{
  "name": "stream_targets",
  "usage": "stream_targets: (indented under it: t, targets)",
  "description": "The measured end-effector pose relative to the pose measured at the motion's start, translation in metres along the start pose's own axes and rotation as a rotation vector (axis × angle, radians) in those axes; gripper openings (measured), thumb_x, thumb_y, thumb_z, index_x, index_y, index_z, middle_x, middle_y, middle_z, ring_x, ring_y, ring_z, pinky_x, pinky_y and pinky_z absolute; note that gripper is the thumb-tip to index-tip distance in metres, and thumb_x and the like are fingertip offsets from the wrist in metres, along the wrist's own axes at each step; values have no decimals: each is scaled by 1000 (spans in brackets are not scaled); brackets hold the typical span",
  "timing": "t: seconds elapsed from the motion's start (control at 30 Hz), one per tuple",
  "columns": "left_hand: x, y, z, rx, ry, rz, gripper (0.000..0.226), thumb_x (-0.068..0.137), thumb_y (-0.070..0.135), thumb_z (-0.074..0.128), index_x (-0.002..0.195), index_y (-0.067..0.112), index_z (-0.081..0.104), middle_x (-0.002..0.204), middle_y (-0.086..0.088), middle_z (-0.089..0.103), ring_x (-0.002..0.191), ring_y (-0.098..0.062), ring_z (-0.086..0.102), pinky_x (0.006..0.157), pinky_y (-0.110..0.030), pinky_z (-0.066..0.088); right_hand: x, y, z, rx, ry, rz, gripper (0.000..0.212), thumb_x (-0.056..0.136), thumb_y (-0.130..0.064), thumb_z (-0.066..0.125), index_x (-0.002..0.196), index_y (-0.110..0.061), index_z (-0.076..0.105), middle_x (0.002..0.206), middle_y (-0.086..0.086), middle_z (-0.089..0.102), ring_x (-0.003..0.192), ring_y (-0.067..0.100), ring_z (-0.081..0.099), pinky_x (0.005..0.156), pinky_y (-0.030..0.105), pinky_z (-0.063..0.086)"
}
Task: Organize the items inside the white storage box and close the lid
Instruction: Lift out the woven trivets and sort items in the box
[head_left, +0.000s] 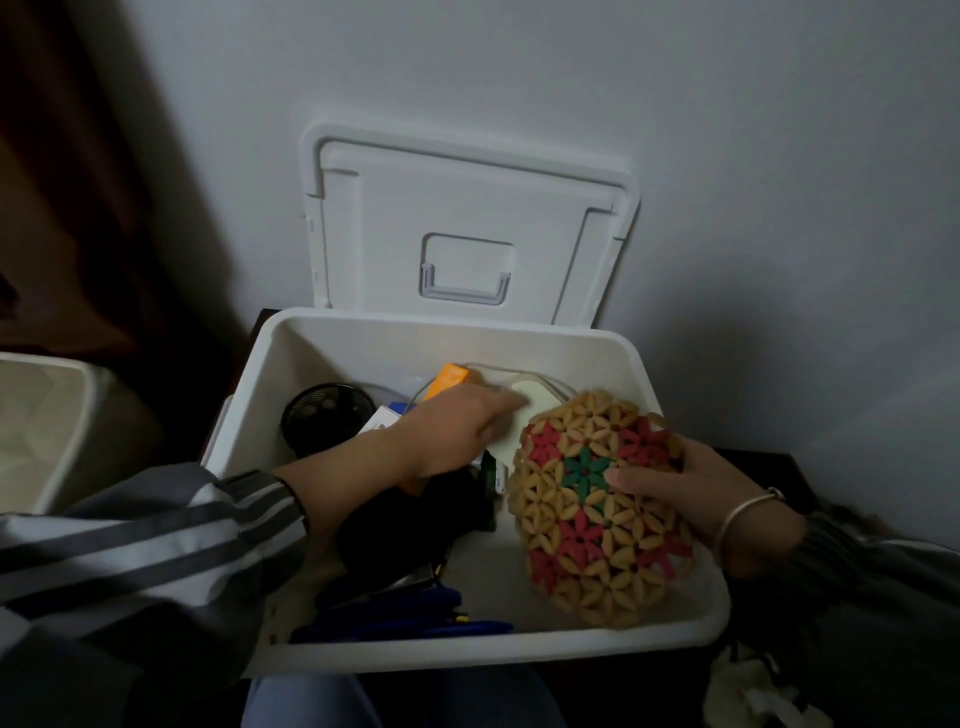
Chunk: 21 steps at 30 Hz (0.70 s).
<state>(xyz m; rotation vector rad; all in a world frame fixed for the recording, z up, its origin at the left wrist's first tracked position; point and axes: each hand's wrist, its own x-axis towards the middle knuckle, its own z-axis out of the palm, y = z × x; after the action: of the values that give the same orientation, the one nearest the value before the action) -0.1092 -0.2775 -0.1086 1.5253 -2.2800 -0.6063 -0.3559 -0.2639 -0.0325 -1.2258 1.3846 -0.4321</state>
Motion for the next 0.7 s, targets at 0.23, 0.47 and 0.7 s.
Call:
stream_targets:
  t: [0.23,0.47,0.7]
  targets:
    - [-32,38,-26,-279,-60,-350,42,99,38,45,137,21,46,131,0,54,122,-14,48,99,-23,35,-25,-6,-38,163,50,-116,42,57,-20,77,98,-19,72,97,9,75,87,27,72,73,37,57]
    - [-152,102,-9,142,-199,-2,84,77,85,15,146,38,23,143,17,39,127,-4,42,101,-20,36,-53,-2,-61,385,139,-182,22,64,-18,70,85,-25,74,90,6,76,77,25,73,55,38,58]
    - [-159,96,16,537,130,241,34,92,41,42,78,24,67,64,7,59,47,-11,54,35,-23,39,-64,-1,-59,549,228,-257,46,68,-27,68,114,-22,65,108,7,72,95,30,70,76,53,56]
